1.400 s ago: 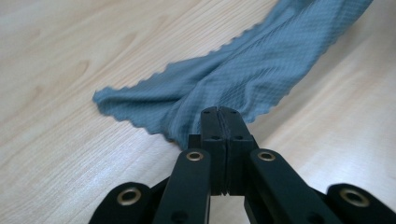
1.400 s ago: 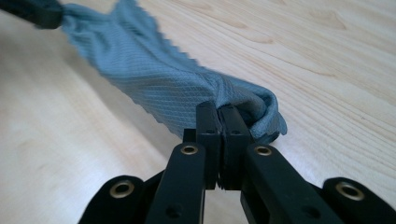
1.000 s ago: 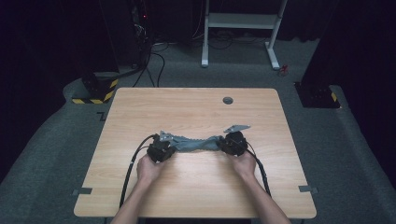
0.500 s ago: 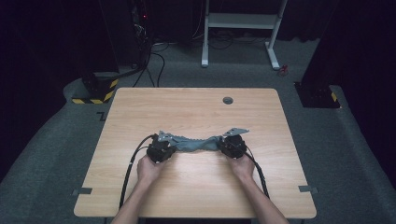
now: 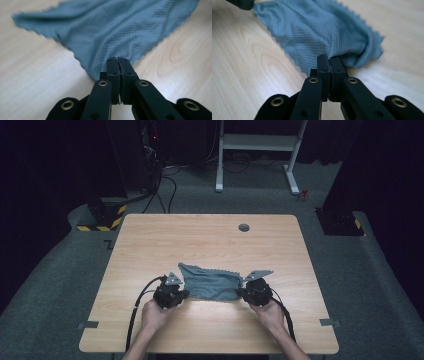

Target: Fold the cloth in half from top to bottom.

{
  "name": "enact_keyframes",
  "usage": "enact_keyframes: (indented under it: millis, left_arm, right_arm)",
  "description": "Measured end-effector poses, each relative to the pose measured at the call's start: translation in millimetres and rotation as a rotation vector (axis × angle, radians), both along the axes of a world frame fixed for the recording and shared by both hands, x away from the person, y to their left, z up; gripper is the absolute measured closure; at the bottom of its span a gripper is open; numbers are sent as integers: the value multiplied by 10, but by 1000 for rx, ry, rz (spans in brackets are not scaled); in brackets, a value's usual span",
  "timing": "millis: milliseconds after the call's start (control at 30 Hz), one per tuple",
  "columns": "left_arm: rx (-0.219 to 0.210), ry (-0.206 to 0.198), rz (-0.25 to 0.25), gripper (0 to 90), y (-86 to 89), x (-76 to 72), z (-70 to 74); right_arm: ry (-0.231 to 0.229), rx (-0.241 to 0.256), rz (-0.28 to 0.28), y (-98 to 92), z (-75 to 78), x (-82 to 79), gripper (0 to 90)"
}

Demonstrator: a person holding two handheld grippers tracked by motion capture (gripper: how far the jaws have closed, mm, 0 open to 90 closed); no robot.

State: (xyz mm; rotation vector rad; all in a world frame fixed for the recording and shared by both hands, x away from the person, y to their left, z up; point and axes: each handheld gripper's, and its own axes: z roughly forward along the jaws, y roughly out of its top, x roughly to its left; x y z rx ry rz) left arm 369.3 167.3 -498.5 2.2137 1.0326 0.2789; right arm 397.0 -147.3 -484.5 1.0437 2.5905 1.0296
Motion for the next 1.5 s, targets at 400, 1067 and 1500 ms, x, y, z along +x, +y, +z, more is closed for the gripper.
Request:
enact_keyframes:
  millis: [400,1067,1500]
  left_arm:
    - [39,-40,37,749,40,-159,-5]
    - [51,-166,195,555,-35,77,-214]
    - [-12,-192,209,525,1,80,-281]
  right_arm:
    - [-13,88,-89,-216,-68,-31,790]
    - [-79,-2,-183,-147,-77,472,896]
    - [-79,-8,-246,-244,-122,627,753]
